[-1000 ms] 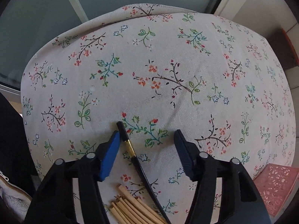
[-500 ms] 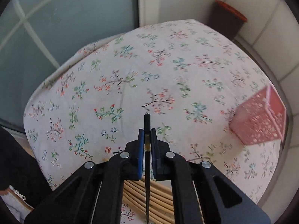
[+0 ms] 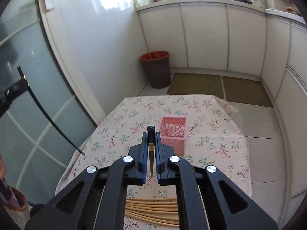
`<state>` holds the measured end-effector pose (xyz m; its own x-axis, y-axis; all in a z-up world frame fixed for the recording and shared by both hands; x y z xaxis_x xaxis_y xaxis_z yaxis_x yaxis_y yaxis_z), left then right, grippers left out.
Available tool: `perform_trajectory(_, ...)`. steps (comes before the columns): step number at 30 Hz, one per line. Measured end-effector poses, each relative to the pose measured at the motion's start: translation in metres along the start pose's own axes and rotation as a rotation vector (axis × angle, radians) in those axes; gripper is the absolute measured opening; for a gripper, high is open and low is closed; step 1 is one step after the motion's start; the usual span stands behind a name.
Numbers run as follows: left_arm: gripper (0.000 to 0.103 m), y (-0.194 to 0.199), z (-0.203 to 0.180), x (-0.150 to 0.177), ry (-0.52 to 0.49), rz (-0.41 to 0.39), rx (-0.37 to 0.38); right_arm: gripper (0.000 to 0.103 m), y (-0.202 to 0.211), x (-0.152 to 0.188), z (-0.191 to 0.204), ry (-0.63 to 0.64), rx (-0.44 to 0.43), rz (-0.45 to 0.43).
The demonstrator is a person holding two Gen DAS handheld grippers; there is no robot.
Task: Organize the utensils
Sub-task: 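Carry both black chopsticks over the pink basket and open both tools to drop them in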
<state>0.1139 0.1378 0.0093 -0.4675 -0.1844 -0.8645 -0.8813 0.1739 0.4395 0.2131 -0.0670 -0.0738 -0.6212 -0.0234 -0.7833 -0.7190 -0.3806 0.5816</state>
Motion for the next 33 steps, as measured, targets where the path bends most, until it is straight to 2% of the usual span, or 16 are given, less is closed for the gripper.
perform_trajectory(5, 0.006, -0.032, -0.027, -0.009, -0.013, 0.016, 0.037, 0.007, 0.018, -0.034, -0.031, -0.093, 0.06, -0.099)
perform_trajectory(12, 0.006, -0.092, -0.055, -0.018, -0.026, 0.037, 0.073, 0.007, 0.014, -0.067, -0.049, -0.118, 0.083, -0.17)
perform_trajectory(21, 0.006, -0.162, -0.055, -0.003, -0.026, 0.073, 0.023, 0.007, -0.032, -0.082, -0.06, -0.105, 0.08, -0.161)
perform_trajectory(24, 0.006, -0.189, -0.048, 0.01, -0.016, 0.119, -0.005, 0.007, -0.05, -0.076, -0.063, -0.116, 0.07, -0.135)
perform_trajectory(27, 0.007, -0.21, -0.041, 0.024, 0.008, 0.18, 0.015, 0.007, -0.065, -0.071, -0.063, -0.107, 0.069, -0.116)
perform_trajectory(28, 0.009, -0.213, -0.037, 0.028, 0.024, 0.193, 0.023, 0.007, -0.07, -0.07, -0.063, -0.105, 0.071, -0.11)
perform_trajectory(30, 0.025, -0.215, -0.031, 0.028, 0.047, 0.212, 0.014, 0.007, -0.078, -0.066, -0.063, -0.102, 0.068, -0.095)
perform_trajectory(33, 0.033, -0.205, -0.023, 0.02, 0.091, 0.175, 0.015, 0.007, -0.087, -0.062, -0.065, -0.109, 0.064, -0.076)
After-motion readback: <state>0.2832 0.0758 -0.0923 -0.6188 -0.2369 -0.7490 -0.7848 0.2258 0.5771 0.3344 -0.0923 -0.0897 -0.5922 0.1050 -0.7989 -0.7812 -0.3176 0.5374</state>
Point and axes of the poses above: each gripper's, at about its wrist camera, not at the fingertips, and y roughly against the way its jaws point, z to its left, x to its underside, the point moved 1 cm from there along -y, roughly the way its jaws point, and after that the axes turned 2 degrees about -z, right-handed, at the moved point
